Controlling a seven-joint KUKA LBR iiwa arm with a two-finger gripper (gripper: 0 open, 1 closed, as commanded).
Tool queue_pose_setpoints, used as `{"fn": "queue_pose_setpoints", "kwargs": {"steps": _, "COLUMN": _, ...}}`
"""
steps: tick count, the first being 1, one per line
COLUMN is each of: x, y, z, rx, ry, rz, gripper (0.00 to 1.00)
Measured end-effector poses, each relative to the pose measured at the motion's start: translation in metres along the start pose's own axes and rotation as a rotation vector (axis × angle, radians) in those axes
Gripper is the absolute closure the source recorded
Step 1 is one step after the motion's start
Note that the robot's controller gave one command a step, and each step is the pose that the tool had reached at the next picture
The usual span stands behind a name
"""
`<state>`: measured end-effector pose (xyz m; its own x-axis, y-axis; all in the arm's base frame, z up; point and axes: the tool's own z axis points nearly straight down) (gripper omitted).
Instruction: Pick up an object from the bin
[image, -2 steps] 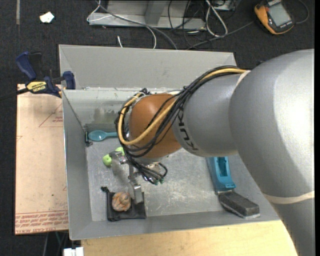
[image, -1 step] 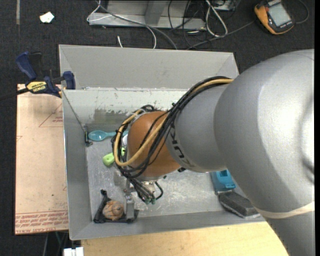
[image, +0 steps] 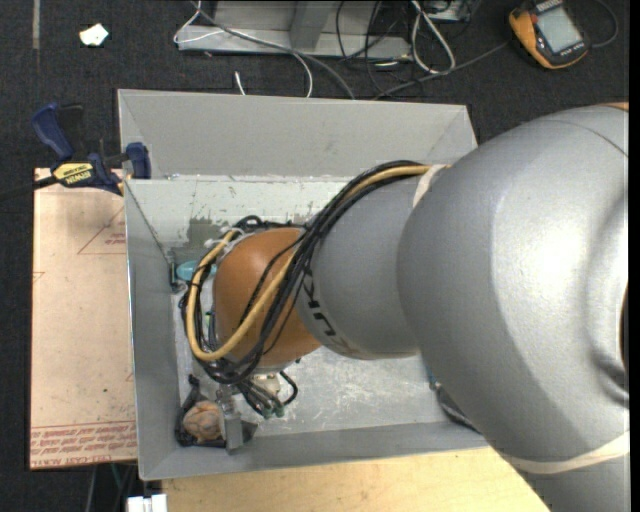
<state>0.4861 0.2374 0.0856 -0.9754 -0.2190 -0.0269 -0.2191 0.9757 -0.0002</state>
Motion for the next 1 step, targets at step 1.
{"fn": "queue_pose_setpoints", "kwargs": {"steps": 1, "x": 0.0022, "y": -0.0439, "z": -0.0321, "rx": -0.001, "ry": 0.003, "rz": 0.281, "gripper": 0.0}}
